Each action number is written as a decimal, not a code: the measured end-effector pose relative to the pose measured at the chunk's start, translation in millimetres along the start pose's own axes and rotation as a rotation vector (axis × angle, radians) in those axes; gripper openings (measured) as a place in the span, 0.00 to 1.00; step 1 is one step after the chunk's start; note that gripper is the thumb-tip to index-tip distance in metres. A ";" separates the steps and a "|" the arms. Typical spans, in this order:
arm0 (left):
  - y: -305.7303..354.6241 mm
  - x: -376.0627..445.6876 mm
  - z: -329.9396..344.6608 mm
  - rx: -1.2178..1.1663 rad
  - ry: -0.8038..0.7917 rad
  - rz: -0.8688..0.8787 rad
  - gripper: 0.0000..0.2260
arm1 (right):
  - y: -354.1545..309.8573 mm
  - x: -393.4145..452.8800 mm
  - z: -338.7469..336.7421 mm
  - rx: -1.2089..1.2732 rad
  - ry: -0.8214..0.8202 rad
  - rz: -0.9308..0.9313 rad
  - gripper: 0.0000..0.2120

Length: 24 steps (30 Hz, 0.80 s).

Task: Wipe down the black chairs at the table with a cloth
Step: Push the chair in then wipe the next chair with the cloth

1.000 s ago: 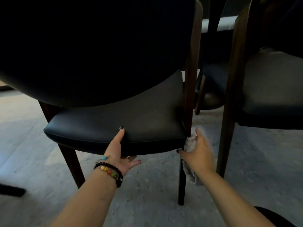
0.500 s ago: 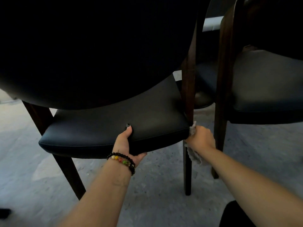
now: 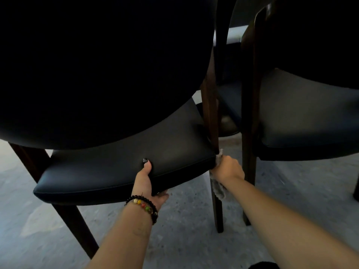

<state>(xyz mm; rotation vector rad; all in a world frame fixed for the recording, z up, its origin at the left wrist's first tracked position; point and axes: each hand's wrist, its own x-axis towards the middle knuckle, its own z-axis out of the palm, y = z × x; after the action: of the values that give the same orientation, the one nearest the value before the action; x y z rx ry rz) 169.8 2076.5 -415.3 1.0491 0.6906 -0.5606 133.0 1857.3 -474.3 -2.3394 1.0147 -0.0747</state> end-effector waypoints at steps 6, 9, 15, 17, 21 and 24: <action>2.4 -26.1 -3.5 0.372 0.031 0.004 0.39 | 6.7 -41.4 -42.6 0.311 0.092 -0.132 0.14; 17.6 -75.1 3.4 0.499 -0.148 -0.056 0.34 | -12.1 -71.2 -98.7 0.576 0.191 -0.267 0.21; 60.1 -214.6 40.3 0.699 -0.358 0.614 0.07 | -91.9 -121.1 -208.2 0.763 0.314 -0.733 0.16; 73.8 -257.0 49.6 0.773 -0.355 0.981 0.08 | -124.1 -136.7 -236.0 0.810 0.436 -0.914 0.15; 117.9 -316.2 56.2 1.033 0.087 1.942 0.08 | -183.9 -151.3 -279.9 0.903 0.665 -1.086 0.14; 165.5 -334.3 62.6 1.089 0.152 2.140 0.08 | -229.1 -144.6 -310.0 0.794 0.754 -1.121 0.13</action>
<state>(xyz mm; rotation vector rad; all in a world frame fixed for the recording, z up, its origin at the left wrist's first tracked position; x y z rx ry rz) 80.6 2115.5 -49.8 2.1033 -0.9454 1.1920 95.9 1928.5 -70.5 -1.7903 -0.2159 -1.5365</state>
